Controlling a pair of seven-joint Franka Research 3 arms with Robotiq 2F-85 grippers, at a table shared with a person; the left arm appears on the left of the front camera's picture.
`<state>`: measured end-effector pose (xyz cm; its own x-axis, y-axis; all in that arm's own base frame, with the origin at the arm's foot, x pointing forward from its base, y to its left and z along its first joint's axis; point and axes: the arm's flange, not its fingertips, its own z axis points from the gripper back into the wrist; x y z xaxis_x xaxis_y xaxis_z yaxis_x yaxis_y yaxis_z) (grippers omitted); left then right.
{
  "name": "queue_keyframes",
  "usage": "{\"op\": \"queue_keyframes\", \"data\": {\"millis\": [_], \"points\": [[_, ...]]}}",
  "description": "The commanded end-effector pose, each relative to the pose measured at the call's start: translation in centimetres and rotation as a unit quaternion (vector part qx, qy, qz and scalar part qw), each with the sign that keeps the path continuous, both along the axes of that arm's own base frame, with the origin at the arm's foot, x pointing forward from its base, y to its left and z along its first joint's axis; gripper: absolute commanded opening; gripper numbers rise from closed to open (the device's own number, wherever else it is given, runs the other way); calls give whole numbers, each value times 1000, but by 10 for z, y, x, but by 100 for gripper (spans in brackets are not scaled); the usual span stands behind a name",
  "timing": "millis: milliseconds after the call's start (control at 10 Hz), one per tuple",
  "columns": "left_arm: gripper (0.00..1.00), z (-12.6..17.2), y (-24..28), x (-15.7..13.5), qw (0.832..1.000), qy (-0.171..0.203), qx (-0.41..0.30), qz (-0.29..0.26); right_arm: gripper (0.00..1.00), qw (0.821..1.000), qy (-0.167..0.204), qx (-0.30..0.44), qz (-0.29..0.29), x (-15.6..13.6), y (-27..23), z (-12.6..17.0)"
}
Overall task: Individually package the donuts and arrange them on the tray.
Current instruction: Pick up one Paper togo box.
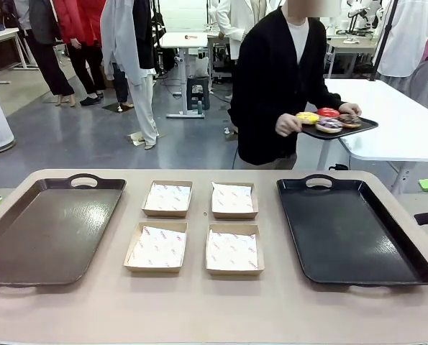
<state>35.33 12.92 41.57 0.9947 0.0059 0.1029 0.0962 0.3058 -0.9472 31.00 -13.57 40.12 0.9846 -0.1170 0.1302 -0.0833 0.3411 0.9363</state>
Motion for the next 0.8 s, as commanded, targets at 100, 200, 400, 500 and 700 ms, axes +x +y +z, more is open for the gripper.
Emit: {"op": "queue_keyframes", "data": {"millis": [100,200,400,500,700], "points": [[100,-1,-3,1,1000,3,-3,-3,100,1000,7,-3,0,0,2,2],[100,-1,-3,1,1000,3,-3,-3,100,1000,7,-3,0,0,2,2],[100,-1,-3,1,1000,3,-3,-3,100,1000,7,-3,0,0,2,2],[100,-1,-3,1,1000,3,-3,-3,100,1000,7,-3,0,0,2,2],[100,-1,-3,1,1000,3,-3,-3,100,1000,7,-3,0,0,2,2]]}}
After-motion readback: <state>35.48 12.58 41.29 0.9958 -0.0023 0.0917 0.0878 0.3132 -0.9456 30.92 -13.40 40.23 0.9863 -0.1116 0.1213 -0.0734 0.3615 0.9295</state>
